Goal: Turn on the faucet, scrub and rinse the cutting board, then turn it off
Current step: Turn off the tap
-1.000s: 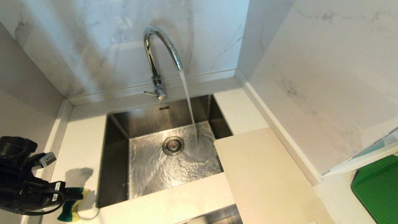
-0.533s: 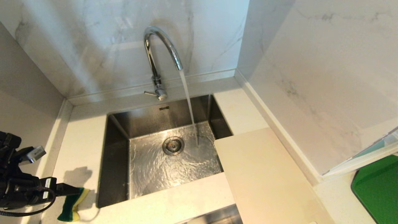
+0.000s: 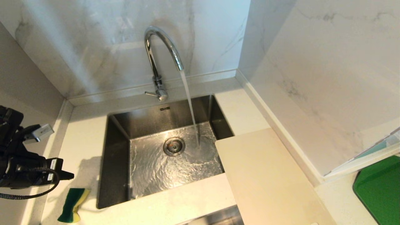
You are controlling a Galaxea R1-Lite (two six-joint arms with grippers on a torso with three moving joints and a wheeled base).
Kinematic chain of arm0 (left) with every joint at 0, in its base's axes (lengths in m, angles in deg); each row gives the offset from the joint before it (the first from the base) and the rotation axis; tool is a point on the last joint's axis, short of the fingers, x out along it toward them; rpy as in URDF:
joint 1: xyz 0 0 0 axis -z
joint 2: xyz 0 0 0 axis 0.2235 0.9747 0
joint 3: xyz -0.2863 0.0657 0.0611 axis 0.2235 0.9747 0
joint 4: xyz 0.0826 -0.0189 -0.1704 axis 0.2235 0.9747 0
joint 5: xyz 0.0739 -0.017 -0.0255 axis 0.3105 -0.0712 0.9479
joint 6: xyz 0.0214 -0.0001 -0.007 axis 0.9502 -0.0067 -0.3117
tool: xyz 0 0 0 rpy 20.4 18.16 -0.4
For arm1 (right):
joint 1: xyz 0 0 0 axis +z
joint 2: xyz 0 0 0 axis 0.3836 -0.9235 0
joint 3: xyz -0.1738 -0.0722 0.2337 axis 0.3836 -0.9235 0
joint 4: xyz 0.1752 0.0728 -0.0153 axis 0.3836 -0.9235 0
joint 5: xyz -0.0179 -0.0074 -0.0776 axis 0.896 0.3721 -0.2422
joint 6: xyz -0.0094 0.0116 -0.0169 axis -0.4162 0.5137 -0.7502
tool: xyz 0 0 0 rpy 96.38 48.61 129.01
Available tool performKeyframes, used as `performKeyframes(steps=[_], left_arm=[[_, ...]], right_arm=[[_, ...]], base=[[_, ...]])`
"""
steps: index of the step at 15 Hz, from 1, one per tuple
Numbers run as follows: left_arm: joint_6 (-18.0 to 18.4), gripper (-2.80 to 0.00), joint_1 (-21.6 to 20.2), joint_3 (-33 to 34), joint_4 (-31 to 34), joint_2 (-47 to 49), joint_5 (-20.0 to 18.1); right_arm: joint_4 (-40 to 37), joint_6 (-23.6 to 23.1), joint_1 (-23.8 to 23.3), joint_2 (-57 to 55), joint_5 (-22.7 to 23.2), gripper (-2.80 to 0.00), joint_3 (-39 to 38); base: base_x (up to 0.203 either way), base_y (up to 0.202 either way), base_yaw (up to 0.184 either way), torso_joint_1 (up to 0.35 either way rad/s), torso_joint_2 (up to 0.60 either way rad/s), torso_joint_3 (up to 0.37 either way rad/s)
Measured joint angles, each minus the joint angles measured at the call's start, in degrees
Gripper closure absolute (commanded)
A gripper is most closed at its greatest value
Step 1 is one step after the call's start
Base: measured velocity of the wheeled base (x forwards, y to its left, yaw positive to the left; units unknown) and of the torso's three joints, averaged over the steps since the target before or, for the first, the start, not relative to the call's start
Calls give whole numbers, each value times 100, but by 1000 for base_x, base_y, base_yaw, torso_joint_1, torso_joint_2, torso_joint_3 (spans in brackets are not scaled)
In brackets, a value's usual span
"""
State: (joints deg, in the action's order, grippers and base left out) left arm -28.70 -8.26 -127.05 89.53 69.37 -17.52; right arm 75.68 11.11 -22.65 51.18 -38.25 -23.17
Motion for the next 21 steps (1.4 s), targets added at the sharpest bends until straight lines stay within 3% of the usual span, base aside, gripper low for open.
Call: performKeyframes(steps=[5,10,15,21], left_arm=[[-227,0,890,-1080,379,294,243],[-696,0,1366,-2491,344,1089,428],[-942,0,1557,-3172,-837,1724,600],[-934,0,1581,-3906,-1598,2553,754]], right_arm=[[0,18,0,0,-5,0,0],[0,18,0,0,0,0,0],[8,49,0,0,-9,0,0],[0,11,0,0,2,0,0]], base=[[0,0,0,0,0,0],[0,0,0,0,0,0],[0,0,0,0,0,0],[0,0,0,0,0,0]])
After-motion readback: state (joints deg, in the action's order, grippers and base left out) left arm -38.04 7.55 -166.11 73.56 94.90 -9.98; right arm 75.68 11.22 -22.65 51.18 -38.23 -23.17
